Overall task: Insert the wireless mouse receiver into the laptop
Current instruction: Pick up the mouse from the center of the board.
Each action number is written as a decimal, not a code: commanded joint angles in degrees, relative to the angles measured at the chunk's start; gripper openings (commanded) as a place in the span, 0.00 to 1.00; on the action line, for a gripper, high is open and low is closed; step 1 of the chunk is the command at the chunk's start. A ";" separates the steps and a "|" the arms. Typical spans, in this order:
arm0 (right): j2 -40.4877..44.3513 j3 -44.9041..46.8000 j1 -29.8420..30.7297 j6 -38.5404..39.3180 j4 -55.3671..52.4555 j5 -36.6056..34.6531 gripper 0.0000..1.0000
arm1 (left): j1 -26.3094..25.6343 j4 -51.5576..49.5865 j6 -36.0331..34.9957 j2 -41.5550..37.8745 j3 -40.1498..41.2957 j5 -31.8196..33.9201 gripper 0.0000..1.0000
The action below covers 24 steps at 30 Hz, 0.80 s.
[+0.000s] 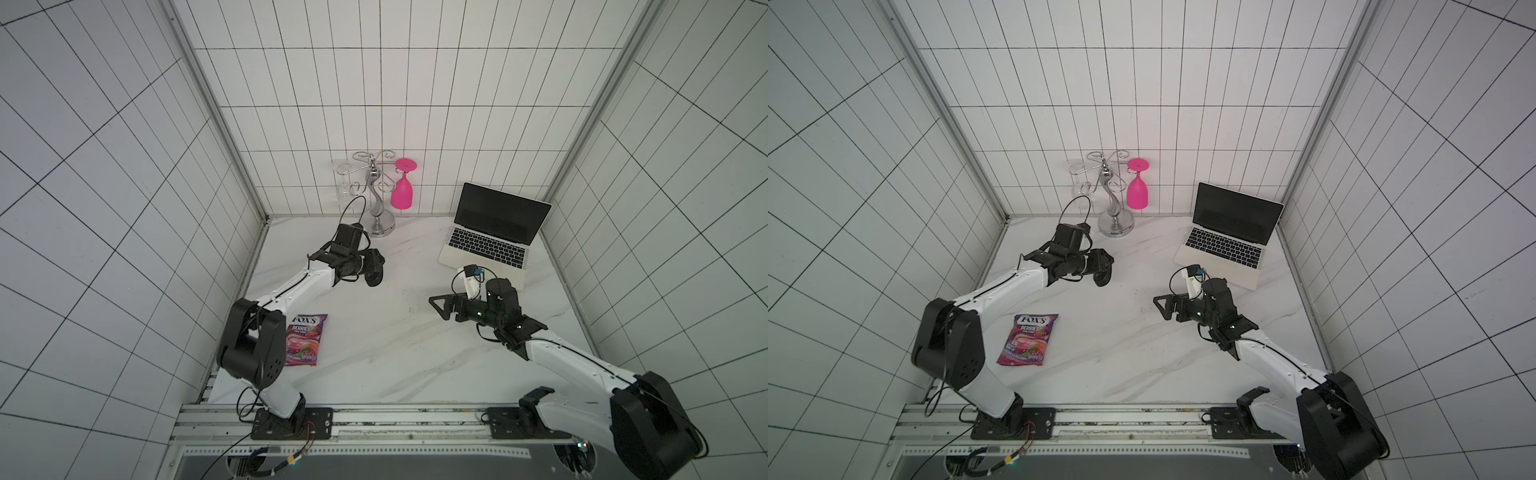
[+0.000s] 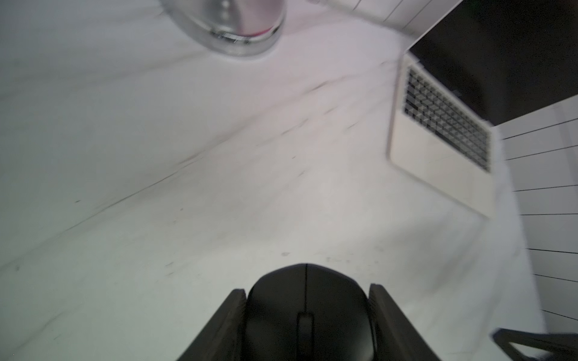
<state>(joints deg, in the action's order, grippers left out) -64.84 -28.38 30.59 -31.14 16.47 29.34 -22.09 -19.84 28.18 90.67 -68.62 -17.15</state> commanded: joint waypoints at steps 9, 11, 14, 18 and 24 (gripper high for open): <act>-2.07 -9.04 -1.73 -21.15 19.79 19.23 0.99 | -3.12 36.64 18.82 -11.60 10.20 -28.61 0.41; -3.34 -11.12 -0.99 -22.00 21.65 20.40 0.99 | -3.83 37.43 19.54 -12.29 10.35 -28.93 0.41; -5.56 -13.80 0.76 -23.24 24.30 22.28 0.99 | -4.43 40.49 21.60 -12.62 11.10 -29.03 0.41; -7.77 -16.08 2.96 -23.66 26.12 23.31 1.00 | -4.58 43.33 22.86 -12.37 11.32 -29.63 0.41; -11.54 -19.80 5.98 -24.52 28.61 25.96 0.84 | -5.23 45.86 23.85 -11.46 11.86 -30.04 0.41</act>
<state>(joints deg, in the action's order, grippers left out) -75.09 -45.58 35.22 -54.72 41.08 52.69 -26.79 22.11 50.94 79.15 -57.32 -46.15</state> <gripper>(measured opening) 0.849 0.579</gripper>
